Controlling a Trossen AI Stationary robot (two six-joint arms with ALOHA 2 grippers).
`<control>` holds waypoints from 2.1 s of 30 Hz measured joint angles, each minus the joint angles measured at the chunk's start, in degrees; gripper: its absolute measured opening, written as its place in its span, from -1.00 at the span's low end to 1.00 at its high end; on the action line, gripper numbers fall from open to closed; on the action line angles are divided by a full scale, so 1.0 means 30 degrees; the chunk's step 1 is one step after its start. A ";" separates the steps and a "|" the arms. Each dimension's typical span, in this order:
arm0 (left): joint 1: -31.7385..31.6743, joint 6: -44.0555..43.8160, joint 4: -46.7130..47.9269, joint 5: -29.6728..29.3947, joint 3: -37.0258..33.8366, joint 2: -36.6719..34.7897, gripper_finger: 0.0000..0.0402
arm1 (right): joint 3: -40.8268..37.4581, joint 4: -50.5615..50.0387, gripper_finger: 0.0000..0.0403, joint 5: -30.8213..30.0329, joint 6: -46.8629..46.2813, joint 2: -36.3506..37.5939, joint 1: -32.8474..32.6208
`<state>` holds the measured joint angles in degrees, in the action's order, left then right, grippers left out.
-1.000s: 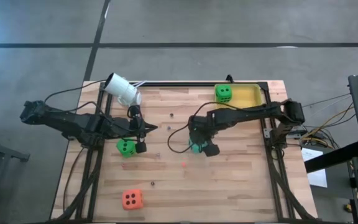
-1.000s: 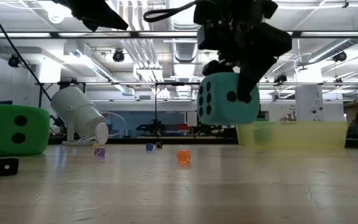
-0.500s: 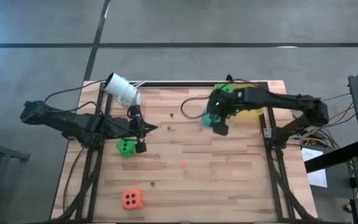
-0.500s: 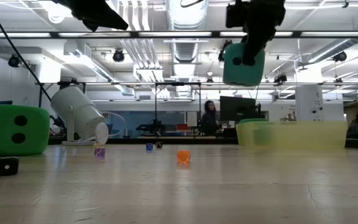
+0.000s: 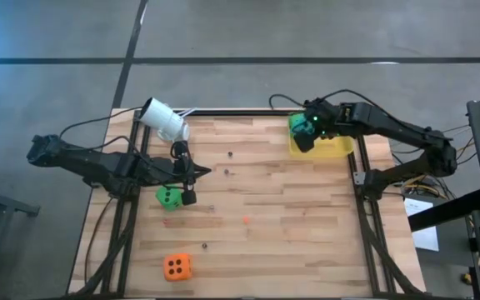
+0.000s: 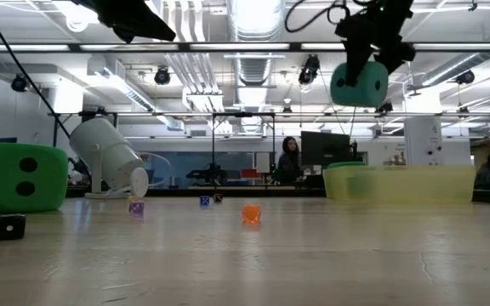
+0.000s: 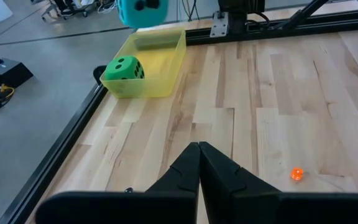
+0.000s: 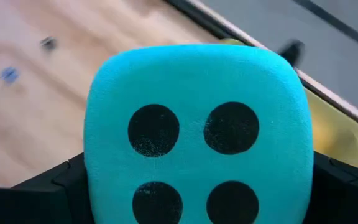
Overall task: Pick & Place Dice
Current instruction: Put the large light blue dice into the yellow transparent bin
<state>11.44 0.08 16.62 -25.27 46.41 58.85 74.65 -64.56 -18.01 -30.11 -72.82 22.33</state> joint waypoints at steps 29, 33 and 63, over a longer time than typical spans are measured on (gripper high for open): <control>0.0007 -0.0041 -0.0029 -0.0003 0.0000 0.0000 -0.94 | -0.5921 0.6169 0.75 0.1615 -0.2469 -0.0172 0.9074; 0.0004 -0.0044 -0.0029 0.0004 0.0000 0.0000 -0.94 | -0.6436 0.6148 0.75 0.1707 -0.2064 -0.0172 1.0009; 0.0005 -0.0051 -0.0024 0.0048 0.0007 0.0000 -0.94 | -0.4728 0.8048 0.76 0.2840 -0.0386 -0.6809 1.0861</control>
<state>11.46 -0.08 16.55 -25.12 46.44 58.85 60.46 -40.41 -9.49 -31.26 -93.25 54.92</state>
